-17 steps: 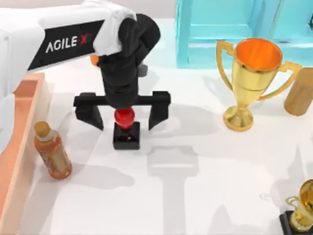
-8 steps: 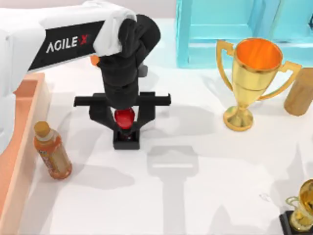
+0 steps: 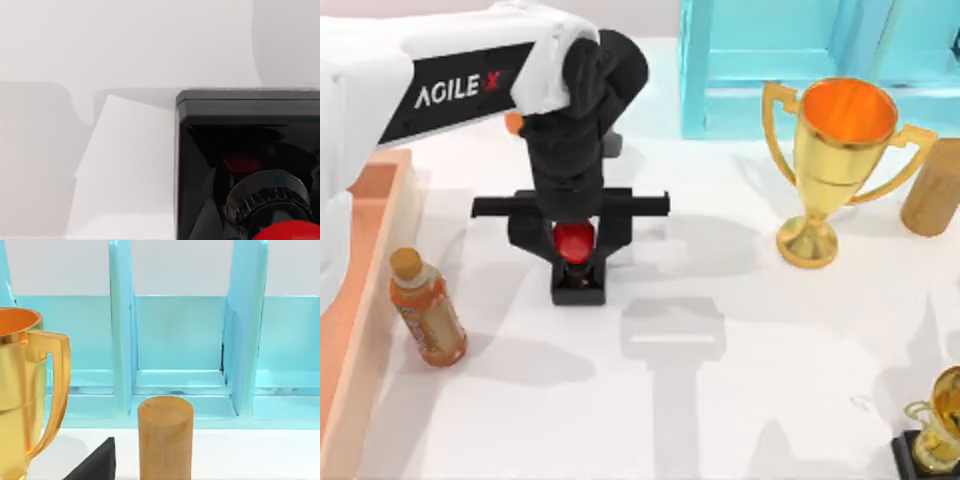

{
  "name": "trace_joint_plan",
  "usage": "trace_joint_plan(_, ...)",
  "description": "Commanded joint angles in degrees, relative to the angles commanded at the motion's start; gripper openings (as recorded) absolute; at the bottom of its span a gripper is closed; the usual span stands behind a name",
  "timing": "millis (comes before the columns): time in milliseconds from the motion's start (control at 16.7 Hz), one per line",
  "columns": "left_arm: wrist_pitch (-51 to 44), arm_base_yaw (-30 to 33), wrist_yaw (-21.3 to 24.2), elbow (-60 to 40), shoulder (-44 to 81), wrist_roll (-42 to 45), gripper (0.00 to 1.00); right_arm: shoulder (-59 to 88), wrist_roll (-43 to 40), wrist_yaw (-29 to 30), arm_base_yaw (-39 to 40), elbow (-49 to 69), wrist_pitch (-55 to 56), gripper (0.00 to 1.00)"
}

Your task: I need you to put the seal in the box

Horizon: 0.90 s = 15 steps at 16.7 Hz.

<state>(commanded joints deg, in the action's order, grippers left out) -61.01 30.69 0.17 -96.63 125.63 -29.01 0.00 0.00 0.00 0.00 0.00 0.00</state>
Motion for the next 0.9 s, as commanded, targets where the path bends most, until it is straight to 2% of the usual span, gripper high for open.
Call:
trace_joint_plan(420, -1.0, 0.0, 0.0, -1.0, 0.0, 0.0, 0.00, 0.0, 0.0, 0.0, 0.0, 0.0, 0.0, 1.00)
trace_joint_plan(900, -20.2, 0.1, 0.0, -18.4, -1.6, -0.2, 0.00, 0.0, 0.0, 0.0, 0.0, 0.0, 0.0, 1.00)
